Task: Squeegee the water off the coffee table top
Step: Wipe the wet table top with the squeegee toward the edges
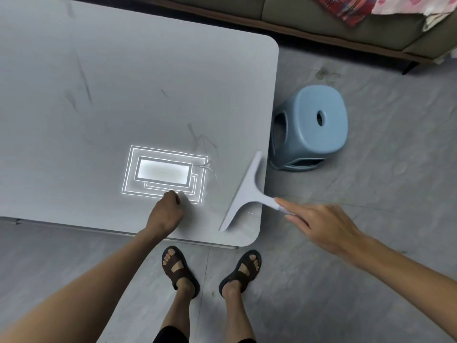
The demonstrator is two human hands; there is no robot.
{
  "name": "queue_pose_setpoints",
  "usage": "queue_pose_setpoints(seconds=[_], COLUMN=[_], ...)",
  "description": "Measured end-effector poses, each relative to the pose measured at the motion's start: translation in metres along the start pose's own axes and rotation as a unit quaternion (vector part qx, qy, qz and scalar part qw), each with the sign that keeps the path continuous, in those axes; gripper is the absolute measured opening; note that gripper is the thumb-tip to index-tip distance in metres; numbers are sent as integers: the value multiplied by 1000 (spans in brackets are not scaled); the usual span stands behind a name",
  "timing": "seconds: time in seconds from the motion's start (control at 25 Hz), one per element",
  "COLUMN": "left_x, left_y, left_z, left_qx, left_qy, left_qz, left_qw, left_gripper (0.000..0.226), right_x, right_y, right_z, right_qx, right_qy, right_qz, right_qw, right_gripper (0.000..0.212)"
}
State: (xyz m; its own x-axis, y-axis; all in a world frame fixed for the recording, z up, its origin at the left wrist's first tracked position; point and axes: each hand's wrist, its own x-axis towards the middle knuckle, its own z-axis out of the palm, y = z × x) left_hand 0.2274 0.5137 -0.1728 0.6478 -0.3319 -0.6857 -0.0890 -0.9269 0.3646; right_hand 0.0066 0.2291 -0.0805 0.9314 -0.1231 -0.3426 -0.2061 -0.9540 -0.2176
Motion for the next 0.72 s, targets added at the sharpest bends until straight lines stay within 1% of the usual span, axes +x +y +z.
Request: queue_pose_setpoints(seconds=[0.08,0.16,0.24,0.32,0.4,0.52,0.64,0.72], left_x=[-2,-3,-5,-5,-2,2,4,5], left_y=[-17,-37,-53,-65,-70,-62,-43,-30], left_z=[-11,-21,-27,-29,-27,-21,-12,-4], left_qx=[-60,-93,-99,-98,-98,-101,-87,-59], left_qy=[53,83,91,88,78,64,38,18], left_qz=[-67,-113,-130,-134,-131,-109,-58,-23], left_qw=[994,986,982,982,983,987,994,998], left_gripper=[12,14,13,9,8,8,12,15], right_x=[52,103,140,165,181,183,157,128], right_y=[-26,-66,-106,-134,-141,-122,-86,-57], right_z=[0,10,21,30,35,34,31,28], right_qx=[-35,-72,-100,-122,-105,-56,-27,-21], right_qy=[-80,-128,-130,-119,-113,-93,-68,-61], right_qz=[-130,-236,-307,-336,-315,-247,-149,-73], right_qw=[988,961,937,926,937,963,986,995], right_gripper=[47,45,43,42,41,41,48,45])
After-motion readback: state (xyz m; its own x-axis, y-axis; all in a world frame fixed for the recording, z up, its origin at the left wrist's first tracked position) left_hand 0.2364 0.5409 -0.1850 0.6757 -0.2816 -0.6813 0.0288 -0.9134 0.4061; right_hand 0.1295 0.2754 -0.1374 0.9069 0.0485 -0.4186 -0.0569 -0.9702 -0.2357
